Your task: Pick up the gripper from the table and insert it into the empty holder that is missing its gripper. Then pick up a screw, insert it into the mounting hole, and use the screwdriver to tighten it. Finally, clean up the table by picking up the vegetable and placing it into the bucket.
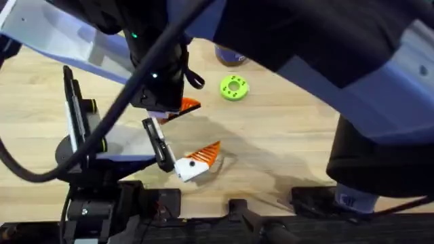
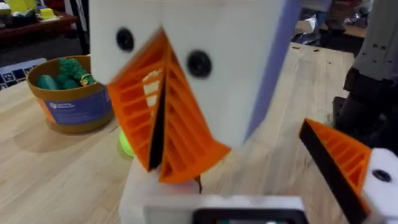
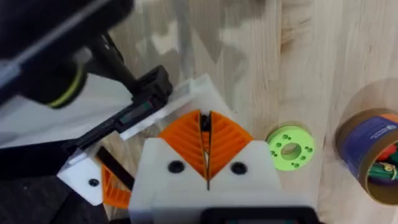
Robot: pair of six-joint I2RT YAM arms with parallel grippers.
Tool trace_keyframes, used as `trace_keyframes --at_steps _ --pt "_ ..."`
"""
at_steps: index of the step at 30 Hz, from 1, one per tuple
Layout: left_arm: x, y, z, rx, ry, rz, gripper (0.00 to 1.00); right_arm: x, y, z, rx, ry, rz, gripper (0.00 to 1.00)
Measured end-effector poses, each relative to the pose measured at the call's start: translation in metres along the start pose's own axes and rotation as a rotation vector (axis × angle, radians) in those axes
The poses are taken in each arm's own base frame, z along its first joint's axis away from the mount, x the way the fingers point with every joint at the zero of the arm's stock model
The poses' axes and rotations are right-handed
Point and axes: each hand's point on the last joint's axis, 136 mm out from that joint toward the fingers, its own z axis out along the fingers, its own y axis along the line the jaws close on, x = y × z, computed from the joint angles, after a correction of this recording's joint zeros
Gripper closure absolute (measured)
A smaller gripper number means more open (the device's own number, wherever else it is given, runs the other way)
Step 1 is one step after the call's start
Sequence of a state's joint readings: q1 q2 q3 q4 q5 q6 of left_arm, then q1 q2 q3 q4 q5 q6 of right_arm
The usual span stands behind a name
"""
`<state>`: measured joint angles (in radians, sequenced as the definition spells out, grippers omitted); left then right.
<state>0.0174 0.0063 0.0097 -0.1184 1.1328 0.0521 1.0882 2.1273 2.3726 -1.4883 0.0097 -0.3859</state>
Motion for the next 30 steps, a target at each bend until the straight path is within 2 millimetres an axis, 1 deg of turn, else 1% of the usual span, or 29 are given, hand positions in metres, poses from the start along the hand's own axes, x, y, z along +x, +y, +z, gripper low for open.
trace_keyframes --at_steps 2,3,5,9,10,11,15,17,19,20,21,24,27,30 --pt "0.000 0.000 0.000 0.000 0.000 0.000 0.015 0.000 0.000 0.000 0.000 0.000 0.000 0.995" --pt "0.000 0.000 0.000 0.000 0.000 0.000 0.015 0.000 0.000 0.000 0.000 0.000 0.004 0.975" --pt "0.000 0.000 0.000 0.000 0.000 0.000 0.015 0.000 0.000 0.000 0.000 0.000 0.008 0.739" --pt "0.000 0.000 0.000 0.000 0.000 0.000 0.015 0.005 -0.005 -0.001 0.019 0.015 0.021 0.148" --pt "0.000 0.000 0.000 0.001 0.000 0.000 0.015 0.006 -0.009 -0.003 0.029 0.016 0.027 0.044" --pt "0.000 0.000 0.000 0.000 0.000 0.001 0.015 0.007 -0.011 -0.004 0.034 0.015 0.050 0.010" --pt "0.000 0.000 0.000 0.001 0.000 0.004 0.015 0.006 -0.011 -0.011 0.041 -0.006 0.095 0.009" --pt "0.000 0.000 0.000 0.001 0.000 0.004 0.015 0.004 -0.012 -0.021 0.043 -0.041 0.132 0.009" --pt "0.000 0.000 0.000 0.001 0.000 0.004 0.016 0.005 -0.014 -0.036 0.052 -0.080 0.180 0.009" --pt "0.000 0.000 0.000 0.001 0.000 0.004 0.016 0.010 -0.023 -0.061 0.071 -0.140 0.257 0.009" --pt "0.000 0.000 0.000 0.001 0.000 0.004 0.015 0.013 -0.027 -0.069 0.080 -0.160 0.287 0.009" --pt "0.000 0.000 0.000 0.001 0.000 0.004 0.015 0.022 -0.038 -0.085 0.101 -0.194 0.368 0.009" --pt "0.000 0.000 0.000 0.001 0.000 0.004 0.015 0.030 -0.050 -0.093 0.133 -0.200 0.446 0.009" --pt "0.000 0.000 0.000 0.001 0.000 0.004 0.015 0.036 -0.062 -0.094 0.159 -0.211 0.503 0.009"
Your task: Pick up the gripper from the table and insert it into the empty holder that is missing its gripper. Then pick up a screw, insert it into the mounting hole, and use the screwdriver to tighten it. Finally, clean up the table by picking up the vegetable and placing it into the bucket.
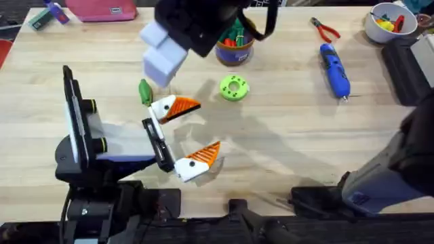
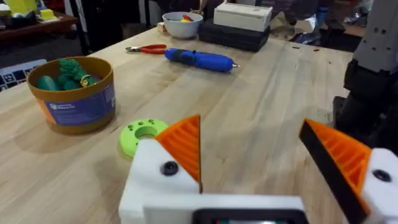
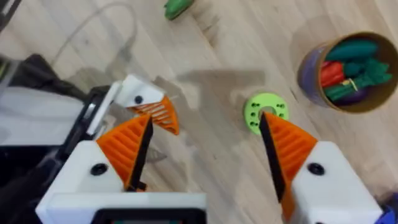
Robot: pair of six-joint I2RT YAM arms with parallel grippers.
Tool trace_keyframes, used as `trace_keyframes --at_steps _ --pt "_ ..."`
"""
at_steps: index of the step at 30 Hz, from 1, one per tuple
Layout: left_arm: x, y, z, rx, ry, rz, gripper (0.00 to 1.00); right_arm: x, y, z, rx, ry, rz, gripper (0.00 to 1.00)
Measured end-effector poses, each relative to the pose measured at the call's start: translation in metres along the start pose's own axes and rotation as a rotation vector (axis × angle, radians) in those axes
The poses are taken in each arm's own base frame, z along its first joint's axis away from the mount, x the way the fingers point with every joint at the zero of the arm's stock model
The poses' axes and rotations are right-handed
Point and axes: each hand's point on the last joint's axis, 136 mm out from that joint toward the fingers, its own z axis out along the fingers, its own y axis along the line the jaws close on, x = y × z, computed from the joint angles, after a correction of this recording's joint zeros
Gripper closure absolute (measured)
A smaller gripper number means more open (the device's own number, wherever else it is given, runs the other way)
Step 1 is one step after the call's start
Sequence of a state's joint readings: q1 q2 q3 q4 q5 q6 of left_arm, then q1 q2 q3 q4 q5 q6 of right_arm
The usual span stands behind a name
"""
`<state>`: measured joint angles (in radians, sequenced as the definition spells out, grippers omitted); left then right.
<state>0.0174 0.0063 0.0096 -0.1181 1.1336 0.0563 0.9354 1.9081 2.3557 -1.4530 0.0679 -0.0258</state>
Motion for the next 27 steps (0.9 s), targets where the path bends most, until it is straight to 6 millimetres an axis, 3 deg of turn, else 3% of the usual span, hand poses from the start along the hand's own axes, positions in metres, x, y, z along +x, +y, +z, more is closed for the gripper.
trace_keyframes --at_steps 4,8,11,16,27 --pt "0.000 0.000 0.000 0.000 0.000 0.000 0.015 0.011 -0.022 0.003 0.038 0.001 0.089 0.009" --pt "0.000 0.000 0.000 0.000 0.000 0.000 0.015 0.039 -0.048 0.005 0.075 0.024 0.200 0.007" --pt "0.000 0.000 0.000 0.000 0.000 0.000 0.016 0.069 -0.072 0.002 0.110 0.050 0.310 0.008" --pt "0.000 0.000 0.000 0.000 0.000 0.000 0.015 0.135 -0.116 -0.008 0.189 0.089 0.528 0.008" --pt "0.000 0.000 0.000 0.000 0.000 0.000 0.015 0.238 -0.173 0.002 0.321 0.121 0.848 0.008"
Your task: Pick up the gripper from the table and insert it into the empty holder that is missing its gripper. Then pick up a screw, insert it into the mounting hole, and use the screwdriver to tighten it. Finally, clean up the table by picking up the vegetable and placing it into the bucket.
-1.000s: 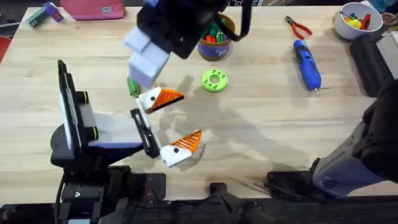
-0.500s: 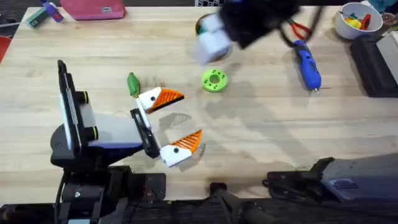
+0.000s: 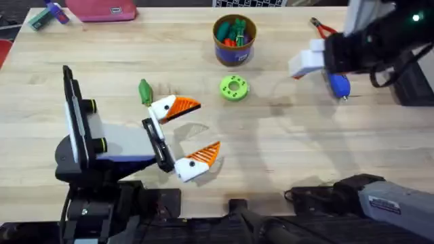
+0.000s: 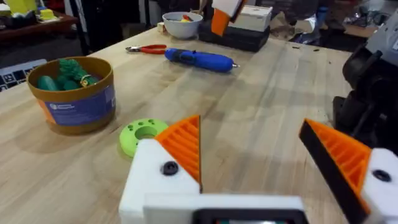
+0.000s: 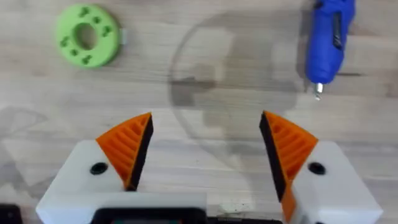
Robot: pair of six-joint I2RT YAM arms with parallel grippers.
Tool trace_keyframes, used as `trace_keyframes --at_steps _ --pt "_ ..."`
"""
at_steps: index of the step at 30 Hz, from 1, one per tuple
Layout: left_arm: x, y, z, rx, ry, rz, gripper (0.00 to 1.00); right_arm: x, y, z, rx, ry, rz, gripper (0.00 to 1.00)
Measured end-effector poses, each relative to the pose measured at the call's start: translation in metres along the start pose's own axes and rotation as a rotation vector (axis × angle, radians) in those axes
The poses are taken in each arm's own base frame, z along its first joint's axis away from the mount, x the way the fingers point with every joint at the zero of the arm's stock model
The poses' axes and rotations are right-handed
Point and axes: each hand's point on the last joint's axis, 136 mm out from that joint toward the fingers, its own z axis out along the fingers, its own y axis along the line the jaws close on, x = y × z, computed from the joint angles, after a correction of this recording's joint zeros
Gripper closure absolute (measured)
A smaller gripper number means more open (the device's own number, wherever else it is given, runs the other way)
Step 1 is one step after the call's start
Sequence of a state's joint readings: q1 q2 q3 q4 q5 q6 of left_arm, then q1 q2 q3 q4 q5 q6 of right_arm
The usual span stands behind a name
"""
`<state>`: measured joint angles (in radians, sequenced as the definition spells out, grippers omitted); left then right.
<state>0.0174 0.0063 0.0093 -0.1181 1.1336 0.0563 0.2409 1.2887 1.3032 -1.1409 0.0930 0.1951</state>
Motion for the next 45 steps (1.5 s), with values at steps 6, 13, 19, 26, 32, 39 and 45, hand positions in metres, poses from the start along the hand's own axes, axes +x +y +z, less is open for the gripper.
trace_keyframes --at_steps 6,13,19,26,32,39,45 --pt "0.000 0.000 0.000 0.000 0.000 0.000 0.015 0.008 -0.047 0.012 0.064 0.031 0.161 0.007" --pt "0.000 0.000 0.000 0.000 0.000 0.000 0.015 0.008 -0.080 0.011 0.104 0.023 0.278 0.008" --pt "0.000 0.000 0.000 0.000 0.000 0.001 0.016 0.009 -0.085 0.011 0.111 0.021 0.298 0.008" --pt "0.000 0.000 0.000 0.000 0.000 0.000 0.014 0.008 -0.085 0.011 0.111 0.020 0.298 0.009" --pt "0.000 0.000 0.000 0.000 0.000 0.000 0.014 0.008 -0.085 0.011 0.111 0.020 0.298 0.008" --pt "0.000 0.000 0.000 0.000 0.000 0.000 0.015 0.008 -0.085 0.011 0.111 0.020 0.298 0.008" --pt "0.000 0.000 0.000 0.000 0.000 -0.001 0.034 0.008 -0.085 0.011 0.111 0.020 0.298 0.007"
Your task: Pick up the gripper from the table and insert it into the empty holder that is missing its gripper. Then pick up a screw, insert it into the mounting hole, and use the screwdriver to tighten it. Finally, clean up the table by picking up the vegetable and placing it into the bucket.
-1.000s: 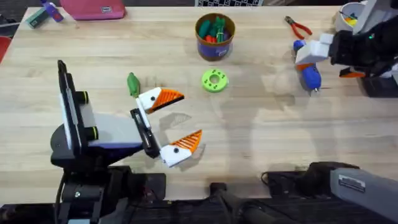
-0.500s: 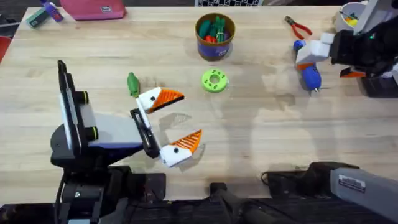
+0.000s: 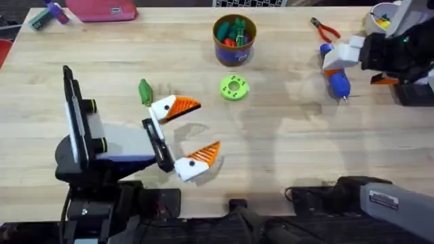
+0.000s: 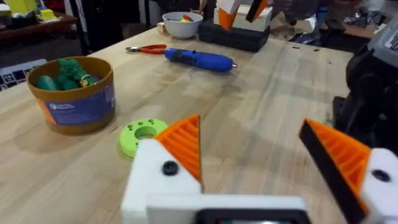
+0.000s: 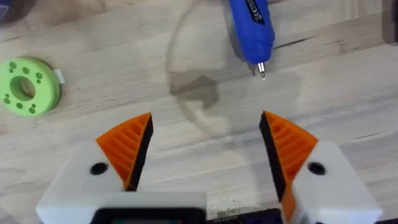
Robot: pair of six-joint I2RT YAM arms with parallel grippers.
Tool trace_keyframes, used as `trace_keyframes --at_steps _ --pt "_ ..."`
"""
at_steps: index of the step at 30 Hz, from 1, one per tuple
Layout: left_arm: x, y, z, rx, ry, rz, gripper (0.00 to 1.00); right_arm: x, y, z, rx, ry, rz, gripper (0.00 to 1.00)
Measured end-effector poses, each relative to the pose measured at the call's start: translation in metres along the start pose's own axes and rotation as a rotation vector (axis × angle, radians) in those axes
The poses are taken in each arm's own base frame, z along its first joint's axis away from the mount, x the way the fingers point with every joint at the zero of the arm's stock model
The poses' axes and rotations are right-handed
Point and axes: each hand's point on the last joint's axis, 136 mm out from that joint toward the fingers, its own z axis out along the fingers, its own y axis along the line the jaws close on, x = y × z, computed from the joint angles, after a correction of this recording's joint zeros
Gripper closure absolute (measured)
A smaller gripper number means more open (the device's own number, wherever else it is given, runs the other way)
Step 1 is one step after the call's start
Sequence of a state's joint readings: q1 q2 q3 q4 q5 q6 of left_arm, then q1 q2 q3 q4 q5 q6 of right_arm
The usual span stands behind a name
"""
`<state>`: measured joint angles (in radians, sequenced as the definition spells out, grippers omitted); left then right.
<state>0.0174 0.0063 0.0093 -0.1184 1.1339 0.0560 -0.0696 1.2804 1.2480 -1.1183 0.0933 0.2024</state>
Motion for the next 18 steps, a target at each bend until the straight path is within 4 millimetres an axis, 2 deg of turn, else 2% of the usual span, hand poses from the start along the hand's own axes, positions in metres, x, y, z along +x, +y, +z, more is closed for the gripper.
trace_keyframes --at_steps 2,6,7,18 --pt "0.000 0.000 0.000 0.000 0.000 0.001 0.233 0.000 0.000 0.000 0.000 0.000 0.000 0.007" --pt "0.000 0.000 0.000 0.000 0.000 0.001 0.867 0.000 0.000 0.000 0.000 -0.001 0.000 0.007" --pt "0.000 0.000 0.000 0.000 0.000 0.007 0.962 -0.001 0.000 0.000 0.000 -0.002 0.000 0.007" --pt "0.000 0.000 0.000 0.000 0.000 0.008 0.981 -0.015 0.003 0.000 -0.011 -0.059 -0.022 0.008"
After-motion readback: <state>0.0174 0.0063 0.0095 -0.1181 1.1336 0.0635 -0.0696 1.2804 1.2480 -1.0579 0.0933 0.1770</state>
